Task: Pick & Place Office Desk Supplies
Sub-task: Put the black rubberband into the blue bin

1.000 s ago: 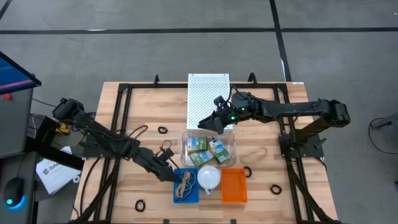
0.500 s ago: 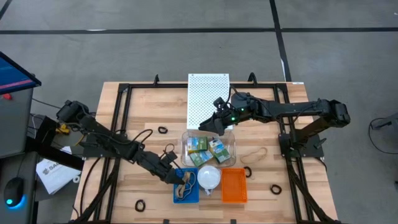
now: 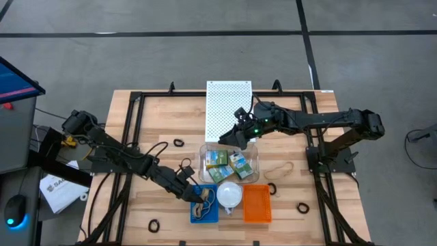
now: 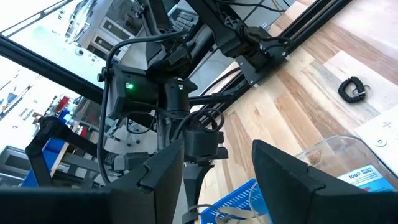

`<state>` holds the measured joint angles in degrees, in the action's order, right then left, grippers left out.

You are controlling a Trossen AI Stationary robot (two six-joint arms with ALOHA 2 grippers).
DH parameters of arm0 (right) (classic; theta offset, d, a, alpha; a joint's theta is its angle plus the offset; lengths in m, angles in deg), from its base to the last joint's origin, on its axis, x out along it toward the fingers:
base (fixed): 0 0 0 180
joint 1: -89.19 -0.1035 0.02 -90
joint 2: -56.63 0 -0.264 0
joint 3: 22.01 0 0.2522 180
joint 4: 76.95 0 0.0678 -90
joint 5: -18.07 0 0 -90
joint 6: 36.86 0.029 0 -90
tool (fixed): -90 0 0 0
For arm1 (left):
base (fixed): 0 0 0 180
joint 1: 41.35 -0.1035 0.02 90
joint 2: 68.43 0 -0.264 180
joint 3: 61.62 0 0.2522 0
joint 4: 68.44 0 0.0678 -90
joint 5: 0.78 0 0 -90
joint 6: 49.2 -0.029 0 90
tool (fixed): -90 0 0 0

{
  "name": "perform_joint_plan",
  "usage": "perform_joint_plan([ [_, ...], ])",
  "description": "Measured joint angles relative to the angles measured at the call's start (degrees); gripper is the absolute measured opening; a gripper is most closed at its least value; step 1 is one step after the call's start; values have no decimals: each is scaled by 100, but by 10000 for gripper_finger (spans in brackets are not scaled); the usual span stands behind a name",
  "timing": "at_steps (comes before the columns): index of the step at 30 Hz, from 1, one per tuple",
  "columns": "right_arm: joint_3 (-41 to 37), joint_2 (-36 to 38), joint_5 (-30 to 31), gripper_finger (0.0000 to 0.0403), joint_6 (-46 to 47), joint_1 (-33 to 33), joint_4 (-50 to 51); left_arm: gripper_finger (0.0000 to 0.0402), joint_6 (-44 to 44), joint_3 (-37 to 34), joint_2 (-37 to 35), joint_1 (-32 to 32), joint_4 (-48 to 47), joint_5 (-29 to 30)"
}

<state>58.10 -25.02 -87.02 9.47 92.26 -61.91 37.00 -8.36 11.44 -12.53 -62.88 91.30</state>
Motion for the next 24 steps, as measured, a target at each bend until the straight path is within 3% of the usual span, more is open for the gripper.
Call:
perform_joint_plan([
  [3,0,0,0,187,1,0,0,213,160,0,0,-2,-3,-125],
  [7,0,0,-4,187,2,1,0,227,296,0,0,-85,-34,-797],
  [17,0,2,-8,187,15,2,1,220,291,4,-118,-481,-626,-1316],
  [21,0,2,-11,187,15,2,32,221,274,-15,-85,-682,-1578,-1788],
  [24,0,2,-77,187,13,2,76,220,236,2,-98,-744,-1580,-1941],
])
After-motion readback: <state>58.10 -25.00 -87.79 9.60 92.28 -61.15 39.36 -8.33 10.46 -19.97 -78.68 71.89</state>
